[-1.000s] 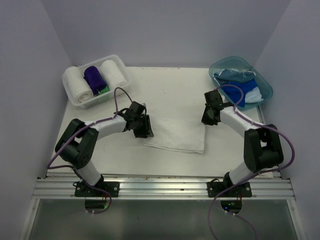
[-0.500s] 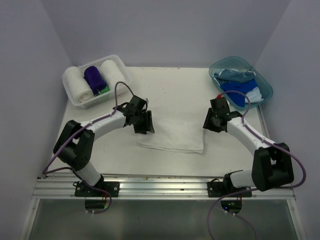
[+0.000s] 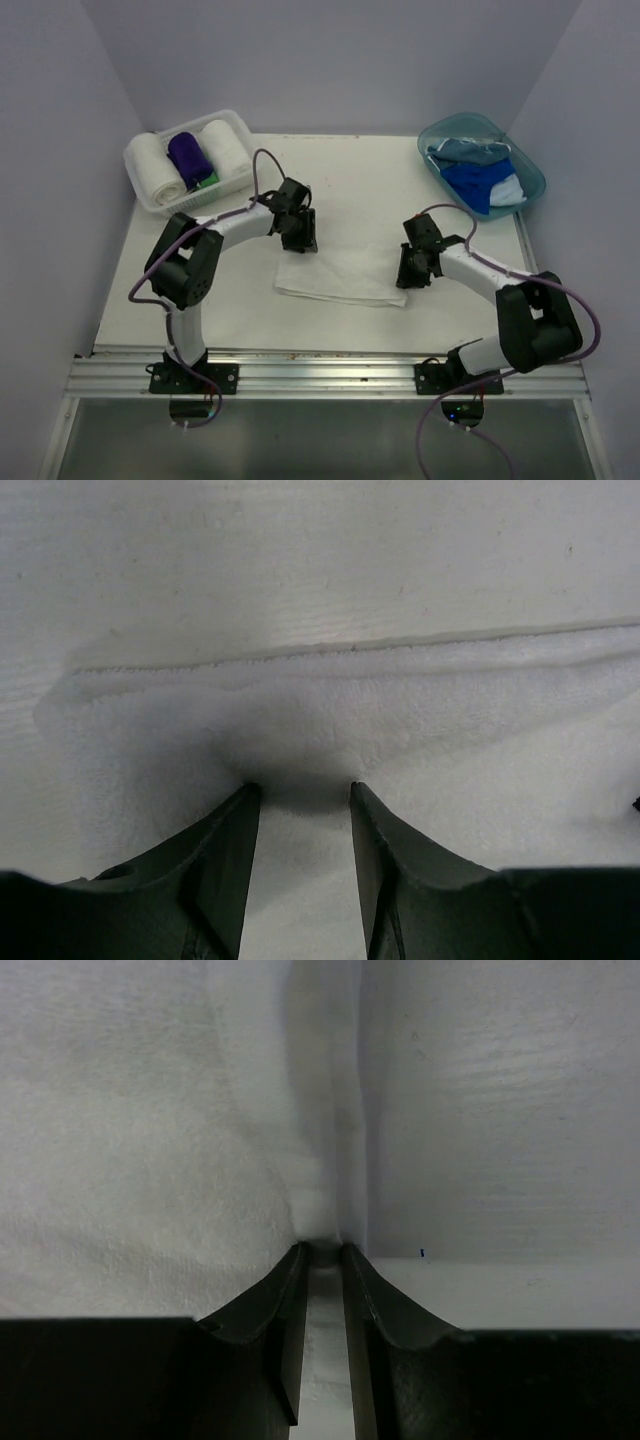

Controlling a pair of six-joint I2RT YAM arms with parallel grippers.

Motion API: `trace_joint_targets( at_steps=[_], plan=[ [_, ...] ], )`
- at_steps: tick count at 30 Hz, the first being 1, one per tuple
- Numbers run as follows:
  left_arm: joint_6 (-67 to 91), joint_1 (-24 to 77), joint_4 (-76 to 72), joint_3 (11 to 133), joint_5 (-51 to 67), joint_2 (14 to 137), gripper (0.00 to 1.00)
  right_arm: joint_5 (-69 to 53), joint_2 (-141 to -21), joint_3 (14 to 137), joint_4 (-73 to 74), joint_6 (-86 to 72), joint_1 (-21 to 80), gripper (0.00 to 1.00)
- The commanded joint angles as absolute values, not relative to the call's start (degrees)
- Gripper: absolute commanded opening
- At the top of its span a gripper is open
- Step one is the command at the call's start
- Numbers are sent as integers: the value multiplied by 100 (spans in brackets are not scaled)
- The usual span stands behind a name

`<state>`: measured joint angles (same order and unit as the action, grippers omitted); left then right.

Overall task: Roll the towels
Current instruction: Fold the towel

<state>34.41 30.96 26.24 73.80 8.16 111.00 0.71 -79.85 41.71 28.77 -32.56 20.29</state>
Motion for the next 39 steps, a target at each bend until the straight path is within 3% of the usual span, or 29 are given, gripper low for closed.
trace_joint_targets(
  at_steps=[1,5,9,13,16,19,23,30,39],
  plan=[
    [3418,3050,2743,6743,483,10751,46,483,-8506,4569,2663,-3191,2030,24],
    [3840,3067,2383,5427,781,9942,46,624,-9402,5516,2383,-3120,2030,23],
    [4244,3286,2355,4879,976,9186,47,484,-10823,6773,2145,-3216,2074,22],
    [4272,3682,2908,5316,879,8904,51,107,-11714,8426,2460,-3182,2109,24],
    [4201,3753,3260,5642,695,8500,53,53,-11507,9070,2566,-2998,2179,32],
    [4114,3569,3384,5661,703,8183,54,88,-11128,8992,2637,-2821,2215,38],
    [4043,3314,3252,5362,677,8112,51,79,-10093,7844,2479,-2848,2294,42],
    [4052,3287,2673,4729,615,8314,41,18,-9089,6198,2338,-3164,2926,34],
    [4219,3287,2162,4219,905,8289,41,70,-10000,6221,1890,-2901,2927,30]
  ],
)
